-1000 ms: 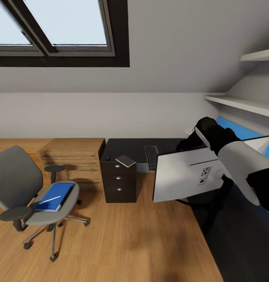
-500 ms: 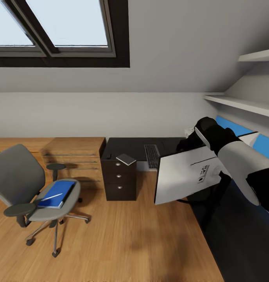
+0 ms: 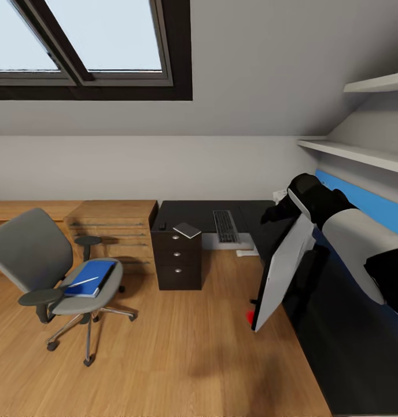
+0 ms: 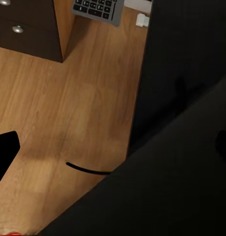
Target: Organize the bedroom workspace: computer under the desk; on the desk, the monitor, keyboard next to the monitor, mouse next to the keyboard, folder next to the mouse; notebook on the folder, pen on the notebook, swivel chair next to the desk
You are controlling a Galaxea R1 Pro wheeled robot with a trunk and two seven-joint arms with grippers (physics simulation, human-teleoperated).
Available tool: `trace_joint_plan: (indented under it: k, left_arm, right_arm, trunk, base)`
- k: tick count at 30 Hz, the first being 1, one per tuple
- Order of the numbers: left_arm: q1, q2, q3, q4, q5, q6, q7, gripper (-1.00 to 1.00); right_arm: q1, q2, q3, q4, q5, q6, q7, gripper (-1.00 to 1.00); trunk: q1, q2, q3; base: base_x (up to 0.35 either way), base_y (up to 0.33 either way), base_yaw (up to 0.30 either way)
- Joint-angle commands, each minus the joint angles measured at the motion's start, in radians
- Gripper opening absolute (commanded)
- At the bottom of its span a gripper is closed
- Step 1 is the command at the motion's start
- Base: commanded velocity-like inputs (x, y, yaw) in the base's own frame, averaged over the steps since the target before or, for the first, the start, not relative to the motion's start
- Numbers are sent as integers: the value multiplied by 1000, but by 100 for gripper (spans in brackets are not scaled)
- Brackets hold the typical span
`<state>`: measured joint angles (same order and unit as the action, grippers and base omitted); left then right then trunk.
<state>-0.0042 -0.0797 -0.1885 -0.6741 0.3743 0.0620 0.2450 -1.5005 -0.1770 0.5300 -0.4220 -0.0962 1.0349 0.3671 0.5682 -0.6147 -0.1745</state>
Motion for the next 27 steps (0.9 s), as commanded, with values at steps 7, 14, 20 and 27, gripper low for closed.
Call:
trace_joint_plan:
  k: [7, 14, 20, 27]
  left_arm:
    - [0, 0, -5, -2, 7, 4, 8, 100]
    - [0, 1, -4, -2, 8, 4, 8, 100]
    - [0, 1, -4, -2, 8, 4, 8, 100]
    - [0, 0, -5, -2, 7, 4, 8, 100]
  right_arm:
    - [-1, -3, 6, -2, -8, -1, -3, 100]
    - [-1, -24, -2, -86, -6, -5, -11, 100]
    - [-1, -43, -55, -177, -6, -3, -17, 100]
    - [-1, -89, -128, -410, -8, 8, -59, 100]
  trunk:
    - [0, -2, -2]
    - [0, -2, -2]
    - [0, -2, -2]
    - [0, -2, -2]
  base:
    - [-11, 0, 0]
    - [0, 0, 0]
    - [0, 0, 0]
    - [0, 0, 0]
